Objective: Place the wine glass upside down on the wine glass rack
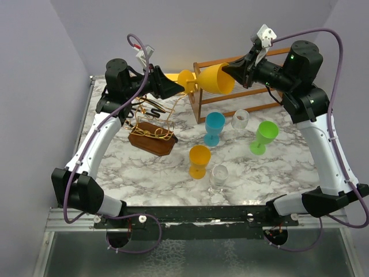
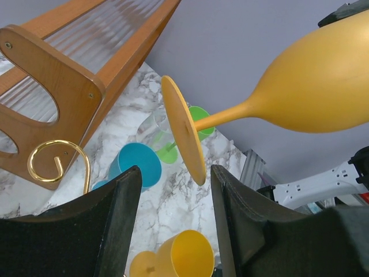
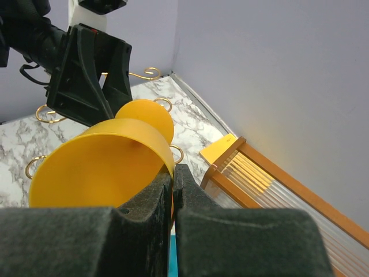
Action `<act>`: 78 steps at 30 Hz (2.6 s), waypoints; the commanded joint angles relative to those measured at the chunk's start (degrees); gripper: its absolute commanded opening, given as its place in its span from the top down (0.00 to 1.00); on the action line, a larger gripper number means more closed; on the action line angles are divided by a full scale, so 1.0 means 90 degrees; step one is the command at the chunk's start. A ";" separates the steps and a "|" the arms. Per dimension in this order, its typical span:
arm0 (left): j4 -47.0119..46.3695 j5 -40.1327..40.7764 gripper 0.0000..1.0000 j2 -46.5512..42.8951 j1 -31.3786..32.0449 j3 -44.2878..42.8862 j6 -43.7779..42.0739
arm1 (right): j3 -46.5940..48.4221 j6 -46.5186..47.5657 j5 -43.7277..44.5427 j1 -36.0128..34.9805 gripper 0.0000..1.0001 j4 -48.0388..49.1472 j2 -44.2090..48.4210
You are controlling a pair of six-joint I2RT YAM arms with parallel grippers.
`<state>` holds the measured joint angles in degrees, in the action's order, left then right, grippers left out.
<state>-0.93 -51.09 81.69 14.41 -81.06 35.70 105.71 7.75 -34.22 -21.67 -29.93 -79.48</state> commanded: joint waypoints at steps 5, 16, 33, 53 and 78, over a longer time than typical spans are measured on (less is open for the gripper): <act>-0.0091 -0.0075 0.57 0.0201 0.0131 -0.0164 -0.0138 | -0.0144 -0.0042 -0.0114 -0.0021 0.98 0.0314 0.0116; -0.0122 -0.0095 0.75 0.0263 0.0202 -0.0203 -0.0207 | -0.0403 0.0009 -0.0099 -0.0023 0.99 0.0419 0.0101; 0.0814 0.0588 1.00 -0.0072 -0.0109 -0.0459 -0.1042 | -0.0892 0.0402 0.0342 -0.0023 0.43 0.0452 0.0357; 0.2472 0.4369 1.00 -0.1406 -0.2227 -0.1236 -0.3921 | -0.1571 0.1703 -0.0010 -0.0018 0.01 -0.0035 0.0527; 0.0224 0.8990 1.00 0.0044 -0.2393 -0.1575 -0.9448 | -0.3489 0.1867 -0.1717 -0.0024 0.01 0.0450 0.1109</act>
<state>8.64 24.14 80.60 -6.81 -95.81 -37.67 75.33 24.32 -47.68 -21.80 -27.66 -70.00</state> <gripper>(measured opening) 0.020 0.994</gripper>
